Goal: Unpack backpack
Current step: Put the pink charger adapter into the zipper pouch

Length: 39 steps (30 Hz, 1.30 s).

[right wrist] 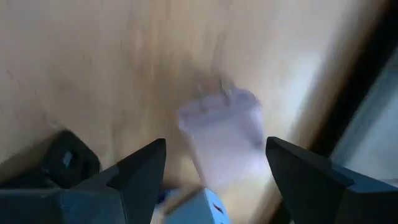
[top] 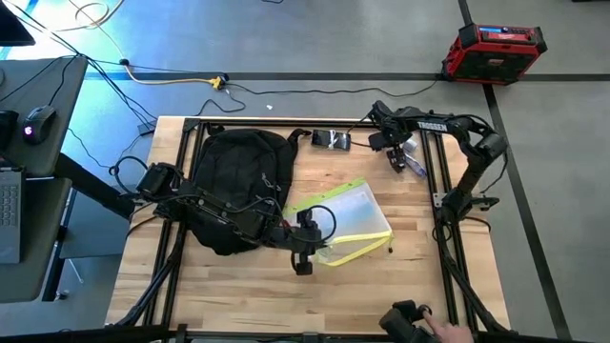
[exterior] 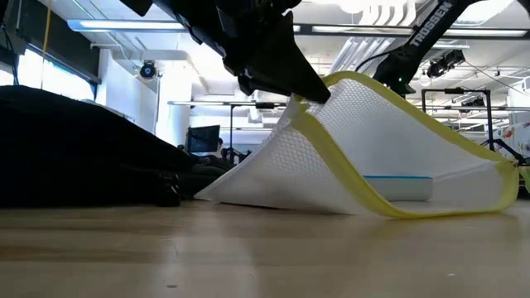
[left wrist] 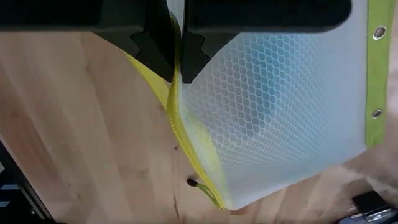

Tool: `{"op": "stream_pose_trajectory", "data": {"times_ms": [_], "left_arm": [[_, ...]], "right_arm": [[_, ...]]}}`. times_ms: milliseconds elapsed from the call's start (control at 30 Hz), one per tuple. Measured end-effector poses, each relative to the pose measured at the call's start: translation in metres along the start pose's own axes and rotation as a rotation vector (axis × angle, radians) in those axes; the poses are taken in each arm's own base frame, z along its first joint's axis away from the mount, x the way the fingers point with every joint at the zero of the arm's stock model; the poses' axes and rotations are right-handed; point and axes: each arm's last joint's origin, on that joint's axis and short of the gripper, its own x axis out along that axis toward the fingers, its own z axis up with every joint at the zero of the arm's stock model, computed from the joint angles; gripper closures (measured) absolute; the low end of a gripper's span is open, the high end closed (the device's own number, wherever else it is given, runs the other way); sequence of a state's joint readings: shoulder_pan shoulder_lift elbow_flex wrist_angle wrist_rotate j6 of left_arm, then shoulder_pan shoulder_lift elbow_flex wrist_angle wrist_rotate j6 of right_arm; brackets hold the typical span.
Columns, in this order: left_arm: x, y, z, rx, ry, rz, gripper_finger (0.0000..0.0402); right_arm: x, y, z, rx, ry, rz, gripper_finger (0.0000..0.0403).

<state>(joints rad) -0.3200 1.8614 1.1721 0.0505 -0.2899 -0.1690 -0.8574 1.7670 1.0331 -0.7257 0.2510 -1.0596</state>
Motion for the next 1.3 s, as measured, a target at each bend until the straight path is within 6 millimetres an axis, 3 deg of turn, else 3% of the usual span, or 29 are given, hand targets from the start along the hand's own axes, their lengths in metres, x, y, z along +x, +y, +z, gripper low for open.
{"op": "stream_pose_trajectory", "data": {"times_ms": [233,433,533,667,833,933,1033,1200,1300], "left_arm": [[0.000,0.000,0.000,0.015,0.001,0.000,0.0402],[0.000,0.000,0.000,0.018,0.003,0.000,0.0402],[0.000,0.000,0.000,0.015,0.003,0.001,0.0402],[0.000,0.000,-0.003,0.024,0.023,0.017,0.0402],[-0.002,-0.002,-0.007,0.017,0.039,0.079,0.0402],[-0.001,-0.001,-0.013,0.007,0.041,0.102,0.0402],[-0.001,-0.001,-0.017,-0.007,0.047,0.120,0.0402],[-0.002,-0.003,-0.022,-0.026,0.040,0.149,0.0402],[-0.003,-0.007,-0.022,-0.032,0.023,0.171,0.0402]], "right_arm": [[0.019,0.001,0.005,-0.011,0.041,0.050,0.0151],[0.014,0.003,0.005,0.095,0.065,0.026,0.0233],[0.009,0.006,0.008,0.213,0.067,0.008,0.0235],[-0.008,0.009,0.012,0.368,-0.063,0.036,0.0235],[-0.057,0.027,0.018,0.462,-0.246,0.053,0.0235],[-0.097,0.050,0.030,0.489,-0.417,0.080,0.0235],[-0.135,0.086,0.046,0.439,-0.577,0.117,0.0235],[-0.183,0.164,0.078,0.314,-0.790,0.198,0.0235],[-0.199,0.217,0.093,0.213,-0.866,0.238,0.0235]]}}
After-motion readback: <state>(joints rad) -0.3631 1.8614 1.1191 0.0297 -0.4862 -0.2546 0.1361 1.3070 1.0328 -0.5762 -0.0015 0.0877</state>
